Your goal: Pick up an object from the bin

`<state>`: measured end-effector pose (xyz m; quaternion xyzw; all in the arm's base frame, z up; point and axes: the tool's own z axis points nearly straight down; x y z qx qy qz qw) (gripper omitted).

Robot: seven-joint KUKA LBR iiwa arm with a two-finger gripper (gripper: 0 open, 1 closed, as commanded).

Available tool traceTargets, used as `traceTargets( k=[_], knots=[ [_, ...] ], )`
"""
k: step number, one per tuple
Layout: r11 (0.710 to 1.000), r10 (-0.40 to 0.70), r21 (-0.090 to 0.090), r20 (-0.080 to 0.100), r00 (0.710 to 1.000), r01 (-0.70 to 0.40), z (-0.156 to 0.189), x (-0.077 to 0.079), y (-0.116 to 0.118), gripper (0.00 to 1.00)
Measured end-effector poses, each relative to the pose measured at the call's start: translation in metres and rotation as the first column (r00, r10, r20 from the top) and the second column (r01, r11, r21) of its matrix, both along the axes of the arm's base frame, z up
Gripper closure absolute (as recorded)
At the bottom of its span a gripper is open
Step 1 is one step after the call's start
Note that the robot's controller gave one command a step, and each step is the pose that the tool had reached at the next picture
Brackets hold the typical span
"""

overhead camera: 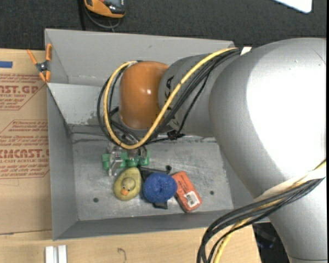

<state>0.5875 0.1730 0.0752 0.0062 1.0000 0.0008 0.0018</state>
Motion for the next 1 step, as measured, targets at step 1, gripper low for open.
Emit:
traceTargets(
  k=[1],
  knots=[
    [1.0, -0.002, -0.002, -0.008, 1.0, 0.002, 0.0186, -0.002, -0.0005, 1.0]
  ],
)
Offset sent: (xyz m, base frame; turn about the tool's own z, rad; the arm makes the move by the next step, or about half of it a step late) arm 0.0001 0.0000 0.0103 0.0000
